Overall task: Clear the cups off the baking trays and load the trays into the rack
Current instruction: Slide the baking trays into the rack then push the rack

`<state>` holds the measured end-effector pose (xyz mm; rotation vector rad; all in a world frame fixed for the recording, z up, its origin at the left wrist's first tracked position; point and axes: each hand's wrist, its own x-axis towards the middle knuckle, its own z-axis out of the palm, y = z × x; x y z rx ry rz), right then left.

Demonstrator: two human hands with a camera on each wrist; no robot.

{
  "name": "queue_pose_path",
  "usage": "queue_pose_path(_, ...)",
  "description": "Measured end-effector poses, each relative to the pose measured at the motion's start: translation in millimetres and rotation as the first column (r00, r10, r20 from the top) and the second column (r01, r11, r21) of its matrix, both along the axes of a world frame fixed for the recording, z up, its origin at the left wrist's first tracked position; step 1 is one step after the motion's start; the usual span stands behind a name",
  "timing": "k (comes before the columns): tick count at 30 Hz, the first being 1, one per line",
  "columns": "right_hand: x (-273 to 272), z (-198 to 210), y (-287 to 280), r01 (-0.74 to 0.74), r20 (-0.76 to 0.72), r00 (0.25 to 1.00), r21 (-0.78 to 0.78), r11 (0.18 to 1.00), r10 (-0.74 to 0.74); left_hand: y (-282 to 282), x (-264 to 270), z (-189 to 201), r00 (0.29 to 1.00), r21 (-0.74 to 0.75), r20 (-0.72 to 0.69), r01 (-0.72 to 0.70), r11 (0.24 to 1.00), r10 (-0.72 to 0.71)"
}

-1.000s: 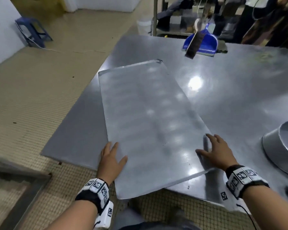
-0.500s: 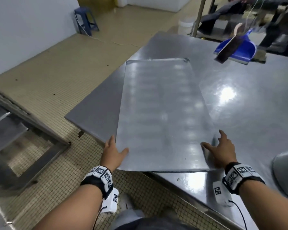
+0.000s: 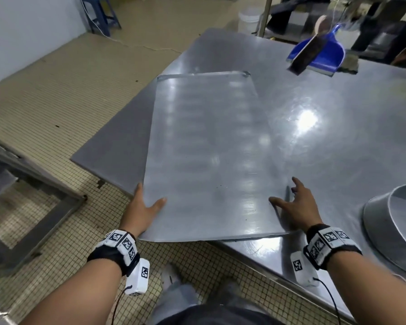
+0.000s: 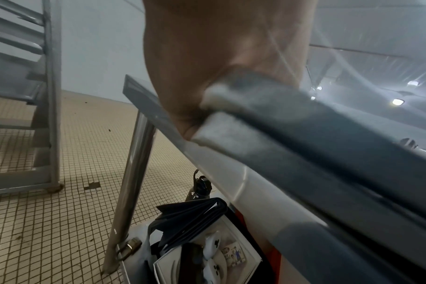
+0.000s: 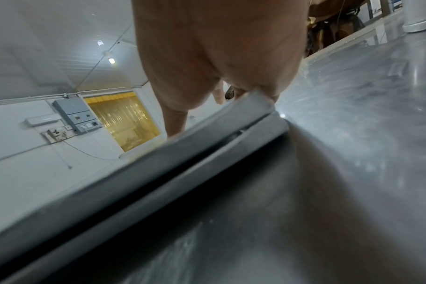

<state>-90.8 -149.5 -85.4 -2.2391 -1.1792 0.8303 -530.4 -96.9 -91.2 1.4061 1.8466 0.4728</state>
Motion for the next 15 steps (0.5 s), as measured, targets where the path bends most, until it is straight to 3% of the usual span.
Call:
queue_pose_path(6,-11,9,-10,0.014,-0.090,0.996,0.018,1.000,-0.012,-11,-21,9,0.997,0.050,0.081,0.013,0.999,-0.017)
queue_pose_path(15,-21,21,-23,0.020,-0.166,0.986,-0.016,1.000,-0.023,-13,-38,17,0.981,0.005,0.189,-0.044,0.999,0.042)
